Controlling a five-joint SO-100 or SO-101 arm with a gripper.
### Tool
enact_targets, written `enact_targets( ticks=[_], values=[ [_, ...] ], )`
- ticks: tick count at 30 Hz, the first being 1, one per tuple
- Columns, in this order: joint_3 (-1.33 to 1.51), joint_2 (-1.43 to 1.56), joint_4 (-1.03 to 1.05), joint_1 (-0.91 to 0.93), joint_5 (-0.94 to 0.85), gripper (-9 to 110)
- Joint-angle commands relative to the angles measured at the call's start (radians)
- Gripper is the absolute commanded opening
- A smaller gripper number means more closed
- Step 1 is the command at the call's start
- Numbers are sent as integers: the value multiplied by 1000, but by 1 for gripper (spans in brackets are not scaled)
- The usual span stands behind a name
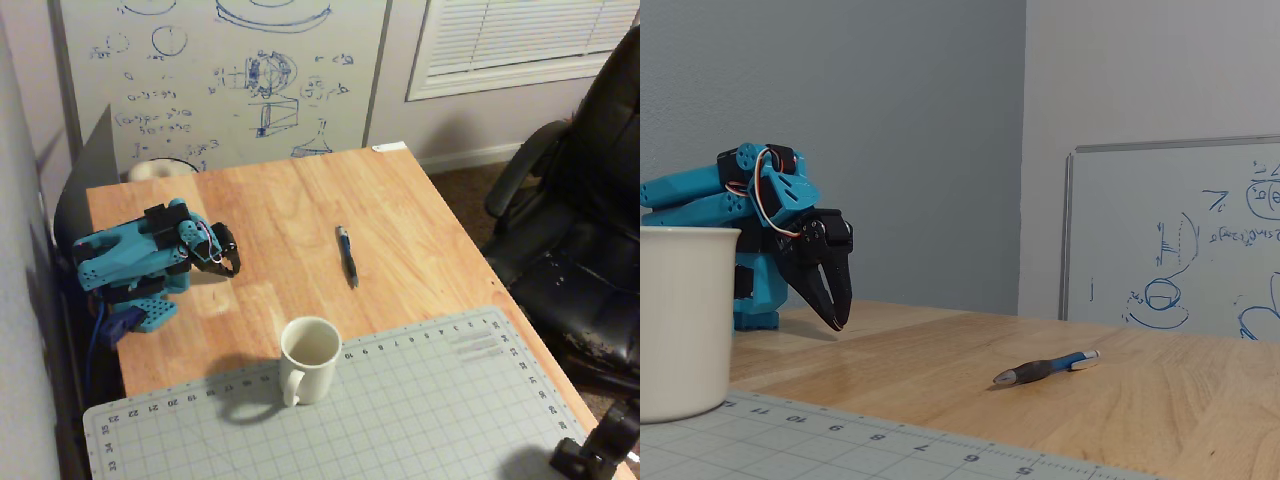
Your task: Touch the pen.
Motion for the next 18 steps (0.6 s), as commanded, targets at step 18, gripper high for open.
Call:
enact_targets(
  ticks=[18],
  values=[
    [-565,-749,-394,-81,-6,1]
  ],
)
